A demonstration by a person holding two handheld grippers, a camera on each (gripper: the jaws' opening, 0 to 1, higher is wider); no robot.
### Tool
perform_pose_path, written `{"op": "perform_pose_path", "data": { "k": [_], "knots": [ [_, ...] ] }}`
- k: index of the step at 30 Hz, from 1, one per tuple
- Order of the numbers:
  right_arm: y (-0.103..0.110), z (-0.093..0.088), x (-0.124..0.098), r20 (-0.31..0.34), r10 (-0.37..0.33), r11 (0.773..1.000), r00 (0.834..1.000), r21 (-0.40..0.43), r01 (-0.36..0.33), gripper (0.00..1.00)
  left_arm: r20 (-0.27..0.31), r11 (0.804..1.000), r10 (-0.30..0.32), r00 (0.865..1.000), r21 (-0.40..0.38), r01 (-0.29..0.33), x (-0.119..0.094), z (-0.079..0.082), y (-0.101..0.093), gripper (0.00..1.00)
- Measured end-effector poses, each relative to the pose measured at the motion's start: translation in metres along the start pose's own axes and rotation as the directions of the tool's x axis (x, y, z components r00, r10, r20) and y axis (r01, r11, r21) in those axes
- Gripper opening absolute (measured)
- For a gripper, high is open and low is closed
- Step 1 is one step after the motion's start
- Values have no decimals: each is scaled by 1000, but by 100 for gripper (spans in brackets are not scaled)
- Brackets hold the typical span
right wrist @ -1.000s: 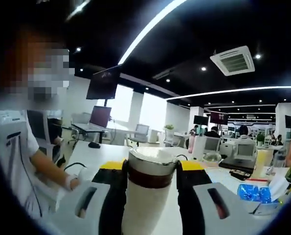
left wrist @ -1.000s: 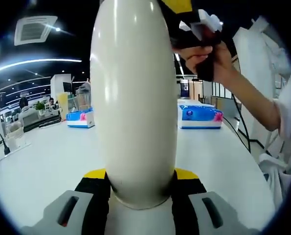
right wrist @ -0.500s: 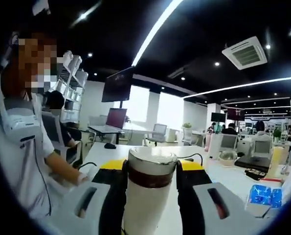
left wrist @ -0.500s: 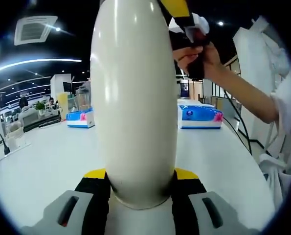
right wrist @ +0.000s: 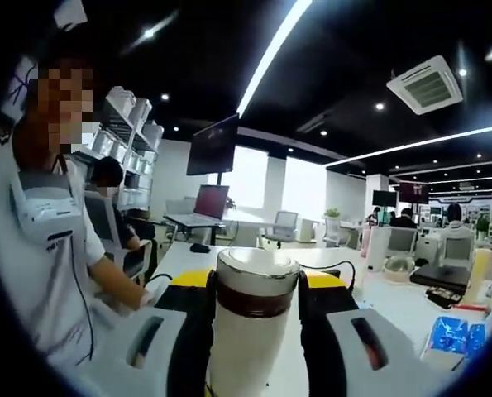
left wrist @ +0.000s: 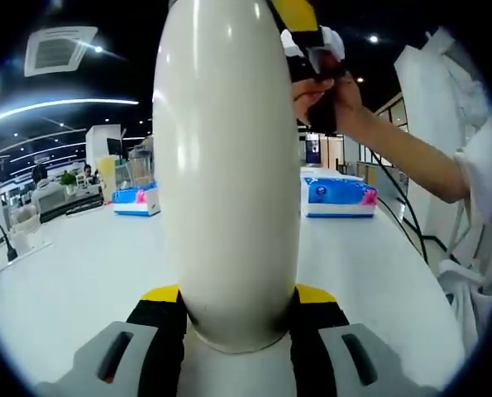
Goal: Grasp the water cup twist off the cup lid place the cup lid on the table
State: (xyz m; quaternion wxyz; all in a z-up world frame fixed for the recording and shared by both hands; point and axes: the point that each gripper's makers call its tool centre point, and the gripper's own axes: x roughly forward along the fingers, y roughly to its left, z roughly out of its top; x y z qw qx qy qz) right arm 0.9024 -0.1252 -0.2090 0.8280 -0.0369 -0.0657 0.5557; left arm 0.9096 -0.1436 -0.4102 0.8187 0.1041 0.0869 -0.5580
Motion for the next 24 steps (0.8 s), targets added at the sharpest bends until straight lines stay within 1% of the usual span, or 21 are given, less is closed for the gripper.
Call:
{"op": "perform_pose_path", "data": {
  "k": [6,10,15,16,18,21,22,24],
  "knots": [
    [2,0,0,0,-3,1000,1000,10,3,42,0,1000,1,1000,0,-1,0,0,0,50],
    [3,-2,-1,-15,-12,999,1000,33,12,43,1,1000,1,1000,1,-1,0,0,0,50],
    [4,2,-3,-26,-37,999,999,36,38,44,1,1000,1,1000,3,-1,0,0,0,50],
    [2,2,-5,-35,-58,997,998,57,60,47,1,1000,1,1000,3,-1,0,0,-1,50],
    [1,3,-6,-43,-80,994,996,70,83,53,1,1000,1,1000,4,-1,0,0,-1,50],
    [7,6,-8,-56,-112,989,992,88,116,59,1,1000,1,1000,5,-1,-1,0,-1,50],
    [5,4,-9,-72,-156,982,985,94,163,63,1,1000,1,1000,5,-1,-1,0,-1,50],
    [6,1,-8,-104,-221,971,970,65,229,65,1,1000,0,1000,5,0,-1,0,0,50]
  ]
}}
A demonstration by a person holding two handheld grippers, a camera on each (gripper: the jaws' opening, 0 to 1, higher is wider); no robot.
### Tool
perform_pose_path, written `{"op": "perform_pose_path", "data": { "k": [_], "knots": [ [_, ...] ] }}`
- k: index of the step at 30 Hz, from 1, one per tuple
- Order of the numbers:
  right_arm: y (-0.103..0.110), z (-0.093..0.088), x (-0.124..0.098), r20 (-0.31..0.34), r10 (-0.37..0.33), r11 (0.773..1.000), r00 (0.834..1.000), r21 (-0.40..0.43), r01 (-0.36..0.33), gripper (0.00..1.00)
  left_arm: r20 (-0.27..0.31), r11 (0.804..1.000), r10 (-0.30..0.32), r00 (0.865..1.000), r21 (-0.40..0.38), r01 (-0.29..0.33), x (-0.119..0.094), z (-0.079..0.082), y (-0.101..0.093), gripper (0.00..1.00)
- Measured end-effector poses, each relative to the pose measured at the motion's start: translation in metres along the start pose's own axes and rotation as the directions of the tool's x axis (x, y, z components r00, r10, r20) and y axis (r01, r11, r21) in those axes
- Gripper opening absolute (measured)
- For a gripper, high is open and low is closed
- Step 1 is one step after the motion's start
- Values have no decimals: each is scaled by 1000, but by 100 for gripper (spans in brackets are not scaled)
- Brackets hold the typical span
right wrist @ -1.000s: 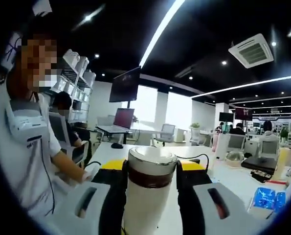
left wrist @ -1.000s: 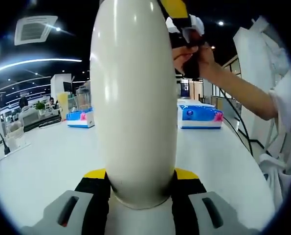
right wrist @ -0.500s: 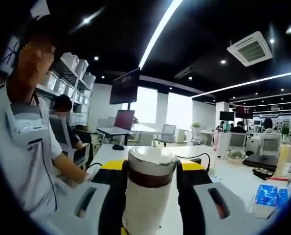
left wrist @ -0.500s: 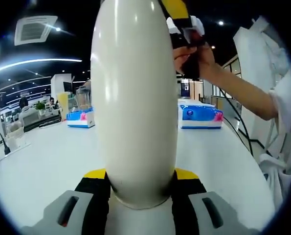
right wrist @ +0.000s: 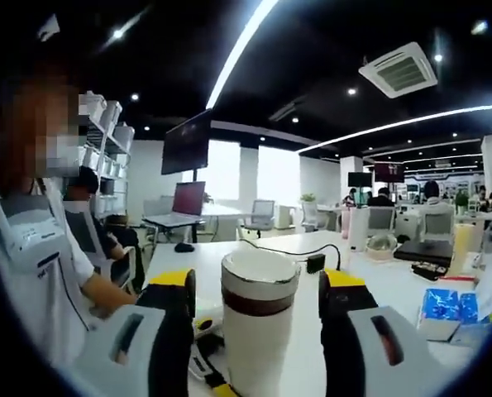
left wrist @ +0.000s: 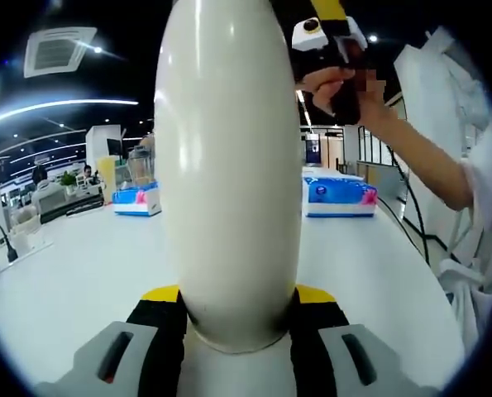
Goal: Grasp the water cup twist off the cup lid place the cup lid on the table
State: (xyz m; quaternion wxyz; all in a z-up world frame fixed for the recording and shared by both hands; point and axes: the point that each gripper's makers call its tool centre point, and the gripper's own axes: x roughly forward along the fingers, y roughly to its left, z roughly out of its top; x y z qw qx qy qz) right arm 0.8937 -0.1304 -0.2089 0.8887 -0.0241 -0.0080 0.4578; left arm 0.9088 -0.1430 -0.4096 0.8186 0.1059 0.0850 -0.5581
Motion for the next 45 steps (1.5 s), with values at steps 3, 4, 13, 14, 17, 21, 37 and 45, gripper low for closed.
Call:
{"op": "perform_pose_path", "data": {
  "k": [3,4,13,14,17,21,37,45],
  "knots": [
    [-1,-1,2,-14,-144,990,989,5,144,70,0,1000,0,1000,1,0,0,0,0,50],
    [1,0,3,-14,-172,985,985,1,172,70,0,1000,0,1000,1,0,0,0,0,50],
    [20,11,11,70,-356,934,932,52,353,76,0,1000,0,1000,3,0,-2,0,-1,50],
    [23,11,12,86,-367,930,926,53,363,77,0,1000,0,1000,3,0,-2,0,-2,50],
    [13,9,6,93,-515,855,852,-14,518,77,0,1000,1,1000,2,-1,-2,0,-2,50],
    [6,7,-5,78,-654,752,752,-44,658,77,-1,1000,1,1000,4,-1,-2,0,-2,50],
    [1,11,2,89,-716,697,692,35,716,75,-1,1000,0,1000,6,0,-3,0,-3,50],
    [5,6,6,73,-694,720,716,60,692,69,-1,1000,-2,1000,5,2,-3,-1,-3,50]
  ]
}}
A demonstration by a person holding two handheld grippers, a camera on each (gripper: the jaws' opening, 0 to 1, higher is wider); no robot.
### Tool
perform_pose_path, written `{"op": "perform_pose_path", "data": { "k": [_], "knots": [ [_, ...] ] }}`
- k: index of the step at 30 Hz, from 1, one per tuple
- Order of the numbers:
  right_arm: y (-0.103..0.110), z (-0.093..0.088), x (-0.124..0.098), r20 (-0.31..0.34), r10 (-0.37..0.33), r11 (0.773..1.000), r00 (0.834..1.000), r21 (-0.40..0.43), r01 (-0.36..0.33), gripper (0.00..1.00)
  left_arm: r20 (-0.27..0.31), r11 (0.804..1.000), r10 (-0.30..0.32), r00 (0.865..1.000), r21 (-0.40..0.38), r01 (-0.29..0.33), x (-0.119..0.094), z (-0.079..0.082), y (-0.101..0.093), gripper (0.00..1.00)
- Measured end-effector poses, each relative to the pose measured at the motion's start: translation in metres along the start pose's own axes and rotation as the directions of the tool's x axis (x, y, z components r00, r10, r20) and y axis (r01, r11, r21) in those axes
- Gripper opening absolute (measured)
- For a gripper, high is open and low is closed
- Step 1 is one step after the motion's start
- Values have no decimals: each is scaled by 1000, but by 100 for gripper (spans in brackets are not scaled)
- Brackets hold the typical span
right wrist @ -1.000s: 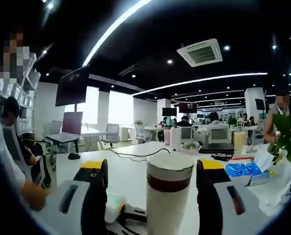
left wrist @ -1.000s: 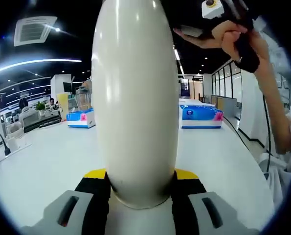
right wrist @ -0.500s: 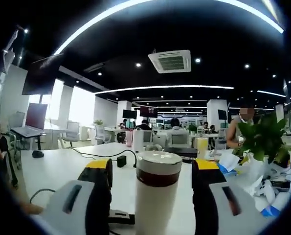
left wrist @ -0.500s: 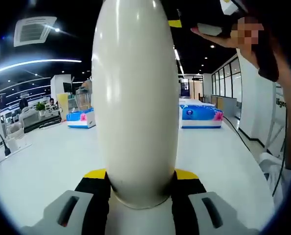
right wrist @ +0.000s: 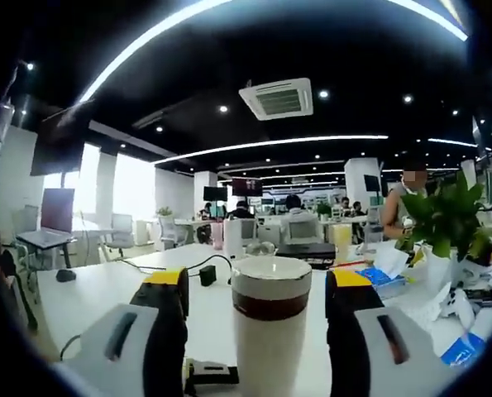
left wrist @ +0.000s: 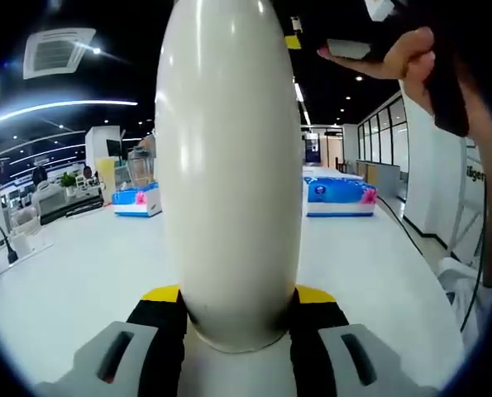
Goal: Grasp the water cup twist off the cup lid place the cup lid on the table
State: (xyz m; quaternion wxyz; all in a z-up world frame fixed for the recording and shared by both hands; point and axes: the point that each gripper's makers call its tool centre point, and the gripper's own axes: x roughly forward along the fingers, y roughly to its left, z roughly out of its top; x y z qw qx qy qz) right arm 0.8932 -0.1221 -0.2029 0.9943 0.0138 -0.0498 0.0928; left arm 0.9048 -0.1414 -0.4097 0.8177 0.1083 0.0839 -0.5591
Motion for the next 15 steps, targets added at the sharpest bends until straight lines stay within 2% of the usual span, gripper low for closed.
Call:
{"op": "perform_pose_path", "data": {
  "k": [4,15],
  "knots": [
    [-5,2,-3,-7,-29,998,1000,-53,29,70,-1,1000,-6,1000,1,6,0,0,0,50],
    [-1,0,-3,-17,-12,999,1000,-45,11,70,-1,998,-58,998,11,58,-4,-2,-9,50]
  ]
}}
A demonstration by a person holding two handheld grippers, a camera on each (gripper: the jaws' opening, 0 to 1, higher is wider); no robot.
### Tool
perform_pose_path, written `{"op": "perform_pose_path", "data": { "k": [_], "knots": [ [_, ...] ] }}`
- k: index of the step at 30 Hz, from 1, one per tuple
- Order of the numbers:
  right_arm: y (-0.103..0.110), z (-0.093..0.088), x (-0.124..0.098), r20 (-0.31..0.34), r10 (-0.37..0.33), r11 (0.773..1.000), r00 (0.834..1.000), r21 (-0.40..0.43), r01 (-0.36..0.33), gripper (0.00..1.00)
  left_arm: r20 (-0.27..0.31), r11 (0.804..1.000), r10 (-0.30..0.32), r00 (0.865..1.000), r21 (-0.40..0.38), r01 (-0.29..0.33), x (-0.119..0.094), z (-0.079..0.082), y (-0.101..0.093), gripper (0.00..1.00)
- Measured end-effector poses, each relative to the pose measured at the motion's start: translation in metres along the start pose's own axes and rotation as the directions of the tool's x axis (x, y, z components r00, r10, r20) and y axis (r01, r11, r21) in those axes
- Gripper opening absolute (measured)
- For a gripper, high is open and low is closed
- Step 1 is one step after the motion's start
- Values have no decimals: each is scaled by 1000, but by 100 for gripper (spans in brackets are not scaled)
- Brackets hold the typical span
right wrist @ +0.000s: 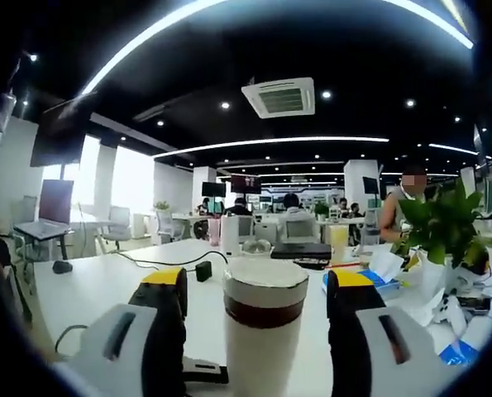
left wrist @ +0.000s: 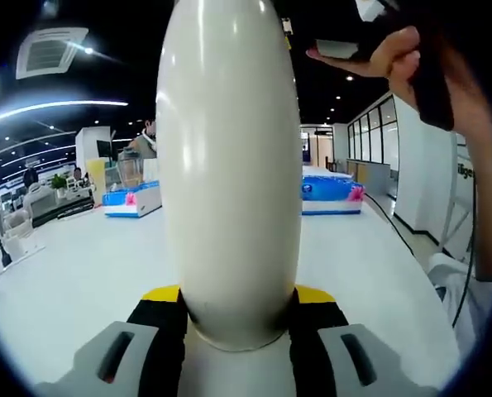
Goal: Grasp the water cup twist off the cup lid place the cup lid on the table
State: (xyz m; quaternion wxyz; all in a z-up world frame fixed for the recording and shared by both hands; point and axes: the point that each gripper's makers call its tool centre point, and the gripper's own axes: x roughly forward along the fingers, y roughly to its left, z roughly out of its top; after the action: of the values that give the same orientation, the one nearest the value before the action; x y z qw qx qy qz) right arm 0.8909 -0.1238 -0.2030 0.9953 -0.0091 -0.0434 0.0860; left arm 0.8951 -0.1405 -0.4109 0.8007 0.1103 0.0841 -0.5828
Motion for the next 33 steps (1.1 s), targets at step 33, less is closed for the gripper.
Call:
{"op": "perform_pose_path", "data": {
  "k": [33],
  "knots": [
    [-8,-3,9,-24,-23,1000,999,-17,22,46,-1,1000,1,1000,1,-1,1,0,0,50]
  ]
}}
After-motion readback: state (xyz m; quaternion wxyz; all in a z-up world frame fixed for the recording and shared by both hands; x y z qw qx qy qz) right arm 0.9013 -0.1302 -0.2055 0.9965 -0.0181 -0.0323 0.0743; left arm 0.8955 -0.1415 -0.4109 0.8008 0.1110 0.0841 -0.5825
